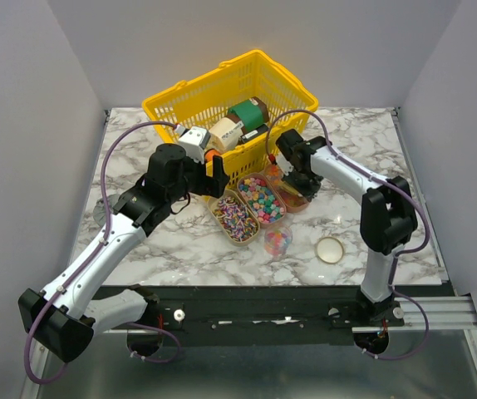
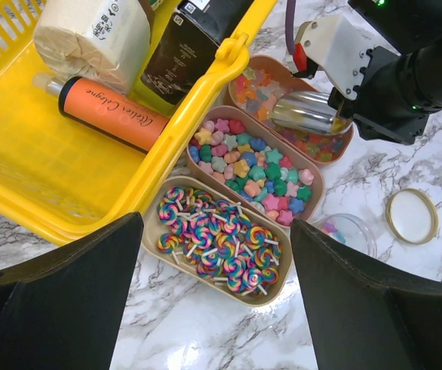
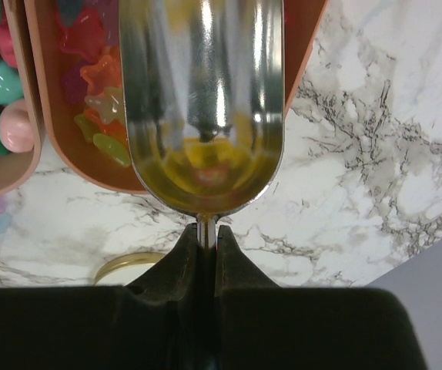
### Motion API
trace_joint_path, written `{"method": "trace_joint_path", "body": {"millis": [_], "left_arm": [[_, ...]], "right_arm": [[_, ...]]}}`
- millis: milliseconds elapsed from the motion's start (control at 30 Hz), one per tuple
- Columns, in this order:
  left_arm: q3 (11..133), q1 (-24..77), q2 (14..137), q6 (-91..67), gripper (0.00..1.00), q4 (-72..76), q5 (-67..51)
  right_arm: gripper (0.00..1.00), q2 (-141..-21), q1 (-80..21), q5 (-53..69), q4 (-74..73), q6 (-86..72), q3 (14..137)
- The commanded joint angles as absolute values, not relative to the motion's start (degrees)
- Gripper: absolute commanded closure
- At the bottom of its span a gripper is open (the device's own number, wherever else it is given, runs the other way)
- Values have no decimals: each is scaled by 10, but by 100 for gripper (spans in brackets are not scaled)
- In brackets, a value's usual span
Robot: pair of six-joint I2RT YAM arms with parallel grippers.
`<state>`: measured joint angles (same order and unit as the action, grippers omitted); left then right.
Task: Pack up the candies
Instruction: Scoop the fake candies from the storage box.
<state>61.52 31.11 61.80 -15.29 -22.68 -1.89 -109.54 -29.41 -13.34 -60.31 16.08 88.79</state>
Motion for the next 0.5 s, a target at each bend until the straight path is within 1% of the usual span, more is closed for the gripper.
{"method": "trace_joint_path", "body": {"millis": [0, 267, 467], "left_arm": [[625, 305, 611, -156, 7, -232, -4], [627, 302, 613, -156, 7, -236, 10], [630, 301, 614, -157, 7, -237, 11]], "right_arm": [[99, -1133, -307, -123, -578, 174, 903], [99, -1155, -309, -136, -532, 168, 910], [99, -1161, -309, -116, -469, 156, 889]]}}
